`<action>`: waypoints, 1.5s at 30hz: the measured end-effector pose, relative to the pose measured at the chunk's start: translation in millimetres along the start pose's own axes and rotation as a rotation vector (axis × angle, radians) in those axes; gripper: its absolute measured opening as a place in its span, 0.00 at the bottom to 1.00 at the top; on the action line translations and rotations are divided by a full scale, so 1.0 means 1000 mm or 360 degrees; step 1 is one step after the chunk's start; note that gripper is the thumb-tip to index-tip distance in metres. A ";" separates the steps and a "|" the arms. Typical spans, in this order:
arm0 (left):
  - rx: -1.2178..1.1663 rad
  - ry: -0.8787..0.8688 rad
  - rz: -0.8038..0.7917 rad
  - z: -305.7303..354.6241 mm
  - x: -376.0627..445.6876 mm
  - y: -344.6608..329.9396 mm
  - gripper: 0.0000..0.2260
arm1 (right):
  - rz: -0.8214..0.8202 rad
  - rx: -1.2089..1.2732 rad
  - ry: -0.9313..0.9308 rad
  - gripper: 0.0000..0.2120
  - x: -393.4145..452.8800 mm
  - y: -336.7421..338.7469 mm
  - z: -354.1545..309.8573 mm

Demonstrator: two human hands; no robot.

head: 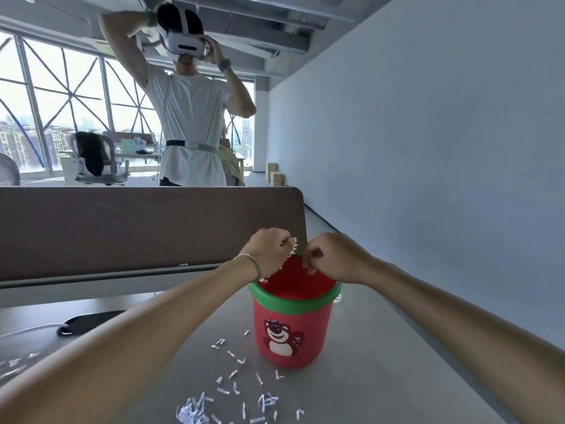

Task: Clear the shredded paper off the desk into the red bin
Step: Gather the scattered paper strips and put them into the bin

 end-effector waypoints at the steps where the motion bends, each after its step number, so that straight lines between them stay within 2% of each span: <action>1: 0.0001 0.0017 -0.0024 0.001 0.002 -0.003 0.19 | 0.0018 -0.0012 0.0000 0.12 -0.001 0.001 0.001; 8: 0.0052 0.0023 -0.0203 0.003 0.004 -0.007 0.15 | 0.0116 -0.0098 0.0002 0.12 -0.007 0.006 0.007; 13: 0.0025 -0.0020 -0.0313 0.003 -0.003 -0.002 0.06 | 0.0106 -0.0109 -0.0012 0.11 -0.008 0.006 0.004; 16: 0.0006 -0.0026 -0.0388 0.004 -0.010 0.002 0.08 | 0.0127 -0.0111 -0.0014 0.12 -0.010 0.007 -0.001; 23: -0.0002 -0.0047 -0.0053 0.006 -0.043 0.033 0.10 | 0.0371 -0.0126 0.0080 0.12 -0.017 0.007 -0.037; 26: -0.0047 -0.0033 0.0176 -0.003 -0.070 0.049 0.12 | 0.0551 -0.0090 0.0156 0.20 -0.023 -0.003 -0.061; 29: -0.0024 -0.0023 0.0307 -0.017 -0.102 0.057 0.13 | 0.0603 0.0054 0.0211 0.23 -0.037 -0.028 -0.086; 33: 0.0099 0.0106 0.0179 -0.054 -0.140 0.039 0.12 | 0.0467 0.0242 0.0254 0.21 -0.071 -0.085 -0.115; 38: 0.0130 0.0187 -0.0072 -0.103 -0.168 -0.003 0.14 | -0.0166 0.0356 0.0085 0.13 -0.094 -0.161 -0.114; 39: 0.0148 0.0195 -0.0136 -0.109 -0.169 -0.011 0.14 | -0.0265 0.0364 0.0097 0.12 -0.098 -0.170 -0.112; 40: 0.0171 0.0212 -0.0202 -0.114 -0.169 -0.019 0.15 | -0.0325 0.0334 0.0115 0.17 -0.101 -0.176 -0.109; 42: 0.0213 0.0249 -0.0329 -0.126 -0.162 -0.036 0.16 | -0.0353 0.0280 0.0152 0.22 -0.105 -0.182 -0.099; 45: 0.0208 0.0263 -0.0487 -0.140 -0.141 -0.059 0.19 | -0.0307 0.0394 0.0109 0.18 -0.105 -0.187 -0.078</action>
Point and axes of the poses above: each hand's wrist, its own x-axis towards the middle knuckle, its own y-axis out of the back of the hand, z = x × y, the point moved 2 cm from there along x, towards the middle knuckle, and after that the axes turned 2 degrees about y, right-handed, at the moved point
